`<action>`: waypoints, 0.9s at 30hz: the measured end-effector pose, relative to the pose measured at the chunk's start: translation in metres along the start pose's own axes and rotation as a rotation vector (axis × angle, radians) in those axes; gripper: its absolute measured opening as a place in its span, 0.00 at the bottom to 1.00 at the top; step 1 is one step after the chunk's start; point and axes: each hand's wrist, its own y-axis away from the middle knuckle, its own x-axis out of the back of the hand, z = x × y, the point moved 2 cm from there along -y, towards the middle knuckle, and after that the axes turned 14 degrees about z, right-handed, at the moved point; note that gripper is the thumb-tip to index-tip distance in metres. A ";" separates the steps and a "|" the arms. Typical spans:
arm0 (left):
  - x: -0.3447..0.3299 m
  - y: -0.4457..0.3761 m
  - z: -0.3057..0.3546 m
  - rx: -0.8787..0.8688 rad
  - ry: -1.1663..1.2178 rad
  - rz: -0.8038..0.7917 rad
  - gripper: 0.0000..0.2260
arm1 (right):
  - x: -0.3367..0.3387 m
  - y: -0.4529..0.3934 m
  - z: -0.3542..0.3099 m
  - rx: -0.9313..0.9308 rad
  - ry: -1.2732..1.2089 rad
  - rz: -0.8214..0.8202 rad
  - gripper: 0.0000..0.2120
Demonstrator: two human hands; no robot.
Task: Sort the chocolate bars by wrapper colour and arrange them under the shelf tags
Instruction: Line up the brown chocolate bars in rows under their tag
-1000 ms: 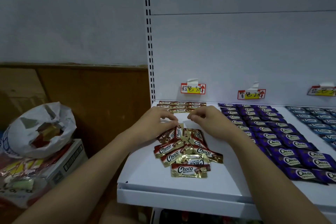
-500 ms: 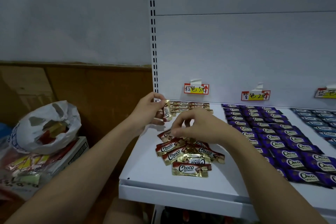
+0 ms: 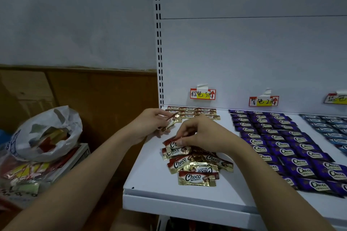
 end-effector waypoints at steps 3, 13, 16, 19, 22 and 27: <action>-0.001 0.001 -0.001 -0.122 -0.156 -0.023 0.06 | 0.000 0.000 0.003 -0.010 0.090 -0.041 0.04; -0.006 -0.007 -0.007 -0.396 -0.529 -0.051 0.08 | 0.026 -0.002 0.016 -0.132 0.020 0.290 0.04; -0.005 -0.008 -0.008 -0.403 -0.538 -0.084 0.08 | 0.034 -0.005 0.031 -0.187 0.223 0.350 0.05; -0.004 -0.009 -0.006 -0.443 -0.564 -0.100 0.08 | 0.039 -0.003 0.047 -0.251 0.451 0.299 0.05; -0.006 -0.009 -0.004 -0.472 -0.600 -0.115 0.10 | 0.040 -0.001 0.054 -0.279 0.530 0.274 0.08; -0.013 -0.016 0.001 -0.492 -0.490 0.019 0.10 | 0.042 -0.001 0.051 -0.286 0.505 0.206 0.11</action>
